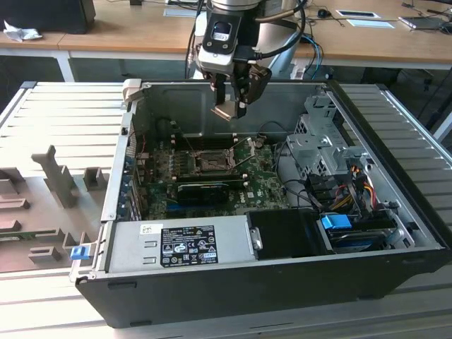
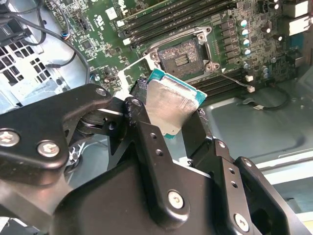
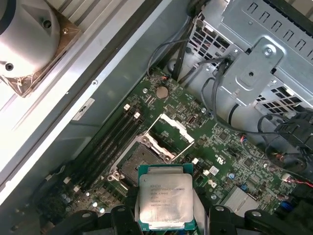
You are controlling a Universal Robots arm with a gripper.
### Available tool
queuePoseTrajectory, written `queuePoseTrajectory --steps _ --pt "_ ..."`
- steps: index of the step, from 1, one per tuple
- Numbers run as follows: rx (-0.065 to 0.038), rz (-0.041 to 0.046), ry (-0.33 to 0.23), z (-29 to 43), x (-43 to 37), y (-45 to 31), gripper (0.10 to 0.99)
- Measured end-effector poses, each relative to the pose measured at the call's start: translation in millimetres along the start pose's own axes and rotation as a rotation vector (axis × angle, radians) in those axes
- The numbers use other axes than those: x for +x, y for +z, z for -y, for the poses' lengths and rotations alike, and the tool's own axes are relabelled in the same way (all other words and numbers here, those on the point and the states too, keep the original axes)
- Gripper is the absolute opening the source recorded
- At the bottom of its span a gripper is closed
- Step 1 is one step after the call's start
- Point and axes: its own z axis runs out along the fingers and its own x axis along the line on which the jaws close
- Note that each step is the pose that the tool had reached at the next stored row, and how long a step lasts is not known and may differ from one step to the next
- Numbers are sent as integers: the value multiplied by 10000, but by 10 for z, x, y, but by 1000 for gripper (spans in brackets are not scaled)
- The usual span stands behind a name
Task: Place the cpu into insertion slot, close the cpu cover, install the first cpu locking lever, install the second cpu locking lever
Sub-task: 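Place the cpu into insertion slot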
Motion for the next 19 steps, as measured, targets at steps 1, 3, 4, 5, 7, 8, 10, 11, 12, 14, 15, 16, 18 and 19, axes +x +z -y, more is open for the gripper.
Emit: queuePoseTrajectory --steps 1,3,4,5,7,8,10,11,12,14,15,16,18,19 --pt "0 6 90 0 0 2 529" --pt "-1 26 384 1 0 5 529" --pt "0 35 507 1 0 6 529" --pt "-1 44 660 1 0 6 529" --pt "-2 63 932 1 0 9 529" --pt "-3 71 1047 1 0 10 529" --pt "-3 91 1346 1 0 12 529" --pt "-4 99 1470 1 0 12 529" --pt "-4 108 1611 1 0 13 529" --pt "-5 129 1916 1 0 15 529" --pt "-6 135 2009 2 0 16 529" --pt "-6 142 2122 2 0 17 529" --pt "-7 162 2415 2 0 22 529" --pt "-8 168 2501 2 0 24 529"
